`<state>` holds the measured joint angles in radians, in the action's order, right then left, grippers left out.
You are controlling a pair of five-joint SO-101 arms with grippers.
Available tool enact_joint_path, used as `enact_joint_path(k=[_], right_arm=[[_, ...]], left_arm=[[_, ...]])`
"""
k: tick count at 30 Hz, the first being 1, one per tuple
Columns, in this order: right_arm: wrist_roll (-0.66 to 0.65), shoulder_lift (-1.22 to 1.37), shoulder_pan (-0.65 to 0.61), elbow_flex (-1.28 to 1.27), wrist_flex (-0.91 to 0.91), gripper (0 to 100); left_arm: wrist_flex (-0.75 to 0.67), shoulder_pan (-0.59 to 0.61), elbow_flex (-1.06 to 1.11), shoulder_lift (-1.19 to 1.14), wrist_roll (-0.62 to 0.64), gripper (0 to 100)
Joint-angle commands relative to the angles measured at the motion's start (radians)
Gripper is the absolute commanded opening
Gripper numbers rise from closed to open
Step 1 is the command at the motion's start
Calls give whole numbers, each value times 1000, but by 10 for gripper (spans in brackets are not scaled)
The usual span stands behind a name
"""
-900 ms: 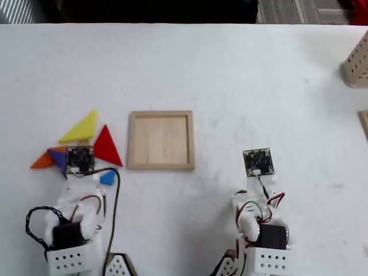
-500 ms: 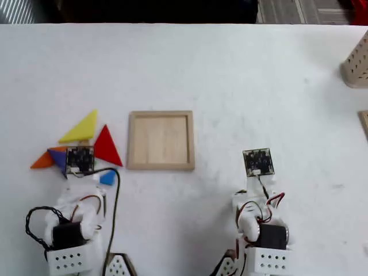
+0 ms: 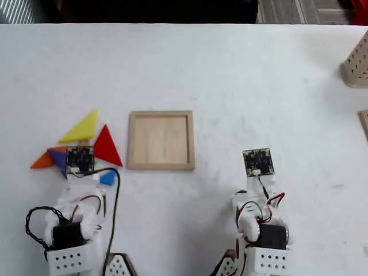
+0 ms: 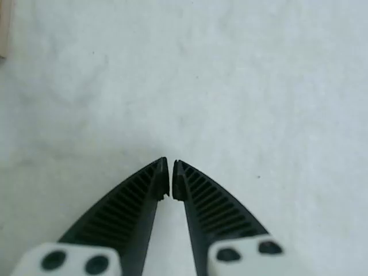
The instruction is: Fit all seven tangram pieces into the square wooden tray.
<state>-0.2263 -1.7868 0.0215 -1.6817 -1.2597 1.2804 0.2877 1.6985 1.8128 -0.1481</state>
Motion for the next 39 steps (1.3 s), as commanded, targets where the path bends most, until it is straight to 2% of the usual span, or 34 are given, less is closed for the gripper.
enact_joint_path(k=[1, 14, 21, 34, 36, 39], right_arm=[[2, -12, 7, -9, -7, 21], [3, -16, 12, 3, -4, 19], [2, -16, 211, 95, -2, 21], [2, -16, 163, 48, 12, 21], [2, -16, 163, 48, 13, 21], [2, -16, 163, 48, 13, 19]], left_arm=[[6, 1, -6, 12, -5, 24], [2, 5, -14, 12, -5, 24], [2, 2, -127, 12, -9, 24], [2, 7, -127, 10, -11, 25], [2, 7, -166, 8, -11, 59], [5, 7, -239, 5, -3, 165]])
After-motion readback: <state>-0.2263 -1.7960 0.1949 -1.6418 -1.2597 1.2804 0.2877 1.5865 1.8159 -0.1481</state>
